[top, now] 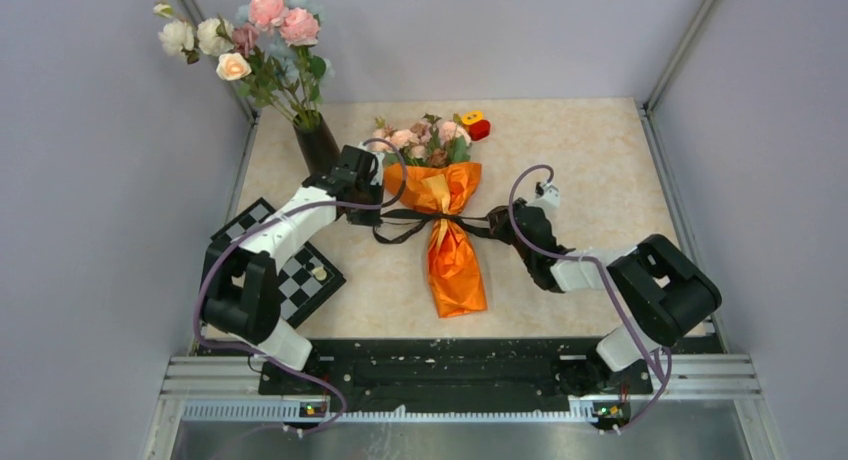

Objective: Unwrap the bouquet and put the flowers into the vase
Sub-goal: Untie the ribbon from the wrapping paper.

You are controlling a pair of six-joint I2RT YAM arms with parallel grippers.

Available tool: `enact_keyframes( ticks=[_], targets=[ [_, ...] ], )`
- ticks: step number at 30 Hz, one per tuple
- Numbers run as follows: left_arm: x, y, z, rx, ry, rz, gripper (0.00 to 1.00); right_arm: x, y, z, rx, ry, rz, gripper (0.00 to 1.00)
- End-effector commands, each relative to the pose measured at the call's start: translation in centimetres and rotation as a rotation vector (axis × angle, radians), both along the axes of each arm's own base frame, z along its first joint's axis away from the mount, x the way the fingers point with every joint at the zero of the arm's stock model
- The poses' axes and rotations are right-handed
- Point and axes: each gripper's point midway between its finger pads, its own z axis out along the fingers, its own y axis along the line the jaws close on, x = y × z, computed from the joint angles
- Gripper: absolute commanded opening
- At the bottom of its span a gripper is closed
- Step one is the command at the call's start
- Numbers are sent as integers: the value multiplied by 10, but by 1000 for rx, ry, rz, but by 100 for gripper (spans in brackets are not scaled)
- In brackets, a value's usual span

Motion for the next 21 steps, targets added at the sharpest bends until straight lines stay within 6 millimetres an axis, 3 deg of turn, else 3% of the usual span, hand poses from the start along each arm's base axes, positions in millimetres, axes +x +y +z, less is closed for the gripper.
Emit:
enact_keyframes(
  ticks=[1,21],
  targets=[
    [5,7,-4,16,3,23,0,1,-10,12,-27,-41,-35,0],
    [5,10,-12,28,27,31,0,3,-47,29,-118,-82,-116,0]
  ],
)
